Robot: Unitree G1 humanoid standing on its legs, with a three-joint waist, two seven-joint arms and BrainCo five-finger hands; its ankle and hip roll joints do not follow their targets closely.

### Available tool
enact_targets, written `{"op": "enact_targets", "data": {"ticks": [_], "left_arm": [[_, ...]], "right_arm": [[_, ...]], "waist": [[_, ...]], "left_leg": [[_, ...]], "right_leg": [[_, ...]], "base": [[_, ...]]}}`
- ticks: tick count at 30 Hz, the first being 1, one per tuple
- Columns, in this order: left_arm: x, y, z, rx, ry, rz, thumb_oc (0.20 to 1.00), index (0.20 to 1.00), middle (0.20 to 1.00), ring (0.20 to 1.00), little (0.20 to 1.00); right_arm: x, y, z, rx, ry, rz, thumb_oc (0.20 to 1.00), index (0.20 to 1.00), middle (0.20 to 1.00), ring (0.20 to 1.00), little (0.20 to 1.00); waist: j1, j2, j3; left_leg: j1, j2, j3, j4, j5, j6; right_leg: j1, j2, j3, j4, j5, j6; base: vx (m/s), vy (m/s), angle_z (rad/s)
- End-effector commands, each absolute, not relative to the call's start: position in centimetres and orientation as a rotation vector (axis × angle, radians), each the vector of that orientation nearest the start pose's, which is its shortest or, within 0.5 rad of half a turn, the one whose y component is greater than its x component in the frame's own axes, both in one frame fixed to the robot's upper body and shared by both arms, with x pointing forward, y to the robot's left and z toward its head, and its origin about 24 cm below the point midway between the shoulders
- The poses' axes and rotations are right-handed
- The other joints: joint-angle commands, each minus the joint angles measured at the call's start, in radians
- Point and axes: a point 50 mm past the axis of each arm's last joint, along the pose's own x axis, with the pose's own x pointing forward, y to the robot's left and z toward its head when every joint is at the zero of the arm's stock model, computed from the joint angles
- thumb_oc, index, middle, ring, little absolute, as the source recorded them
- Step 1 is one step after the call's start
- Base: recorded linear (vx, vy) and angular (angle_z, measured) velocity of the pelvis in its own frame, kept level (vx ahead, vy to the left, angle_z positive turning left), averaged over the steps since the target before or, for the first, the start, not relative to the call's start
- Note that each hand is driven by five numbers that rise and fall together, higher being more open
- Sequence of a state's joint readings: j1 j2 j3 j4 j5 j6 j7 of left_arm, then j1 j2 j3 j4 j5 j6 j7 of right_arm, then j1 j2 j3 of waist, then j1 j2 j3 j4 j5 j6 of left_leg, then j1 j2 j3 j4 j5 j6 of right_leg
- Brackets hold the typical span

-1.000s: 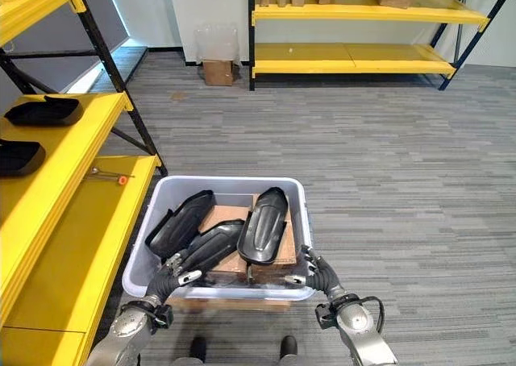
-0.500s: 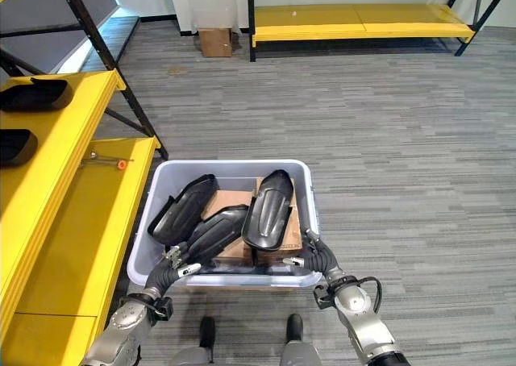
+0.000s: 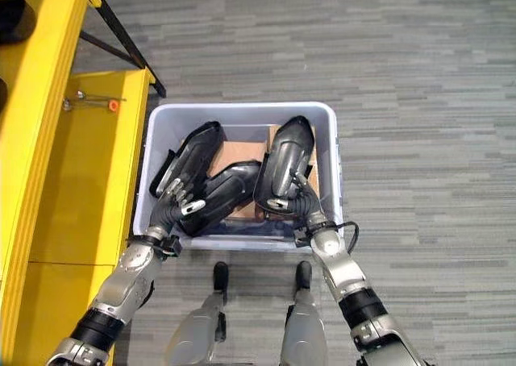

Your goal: Move parts from the plastic box to the shelf.

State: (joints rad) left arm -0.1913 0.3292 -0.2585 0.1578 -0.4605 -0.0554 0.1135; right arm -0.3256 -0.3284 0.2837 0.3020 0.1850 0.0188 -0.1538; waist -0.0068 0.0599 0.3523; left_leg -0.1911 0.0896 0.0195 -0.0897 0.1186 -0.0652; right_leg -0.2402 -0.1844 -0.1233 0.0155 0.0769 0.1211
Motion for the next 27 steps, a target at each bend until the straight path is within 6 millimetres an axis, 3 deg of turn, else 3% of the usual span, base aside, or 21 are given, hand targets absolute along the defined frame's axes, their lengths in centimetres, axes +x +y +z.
{"op": "enact_targets", "data": {"ticks": [1,11,18,27], "left_arm": [[28.2,16.3,7.5,-0.092,-0.118,-0.11,1.0,1.0,1.0,1.0,1.0],[28.3,15.8,8.9,-0.138,-0.175,-0.108,1.0,1.0,1.0,1.0,1.0],[28.0,16.2,8.9,-0.13,-0.175,-0.092,1.0,1.0,1.0,1.0,1.0],[28.1,16.2,9.1,-0.139,-0.186,-0.086,1.0,1.0,1.0,1.0,1.0]], "right_arm": [[31.3,-14.5,7.5,-0.135,-0.085,0.072,1.0,1.0,1.0,1.0,1.0],[31.6,-14.3,11.9,-0.042,-0.285,-0.003,1.0,1.0,1.0,1.0,1.0],[30.7,-14.4,12.8,-0.011,-0.342,-0.004,1.0,1.0,1.0,1.0,1.0],[31.2,-15.3,13.2,-0.042,-0.361,-0.085,1.0,1.0,1.0,1.0,1.0]], "waist": [[0.01,-0.052,-0.022],[0.009,-0.056,0.036],[0.003,-0.065,0.046],[0.007,-0.064,0.059]], "left_leg": [[0.018,-0.004,-0.002,0.037,-0.05,0.015],[-0.001,-0.012,0.001,0.04,-0.047,0.015],[-0.001,-0.009,0.004,0.042,-0.048,0.014],[-0.011,-0.007,0.003,0.043,-0.045,0.012]], "right_leg": [[-0.052,-0.074,0.04,0.055,0.072,0.012],[-0.073,-0.087,0.045,0.058,0.079,0.02],[-0.08,-0.084,0.05,0.063,0.078,0.021],[-0.091,-0.083,0.049,0.066,0.076,0.021]], "base": [[0.0,0.0,0.0],[0.0,0.004,0.0],[0.0,0.0,0.0],[0.0,0.0,0.0]]}}
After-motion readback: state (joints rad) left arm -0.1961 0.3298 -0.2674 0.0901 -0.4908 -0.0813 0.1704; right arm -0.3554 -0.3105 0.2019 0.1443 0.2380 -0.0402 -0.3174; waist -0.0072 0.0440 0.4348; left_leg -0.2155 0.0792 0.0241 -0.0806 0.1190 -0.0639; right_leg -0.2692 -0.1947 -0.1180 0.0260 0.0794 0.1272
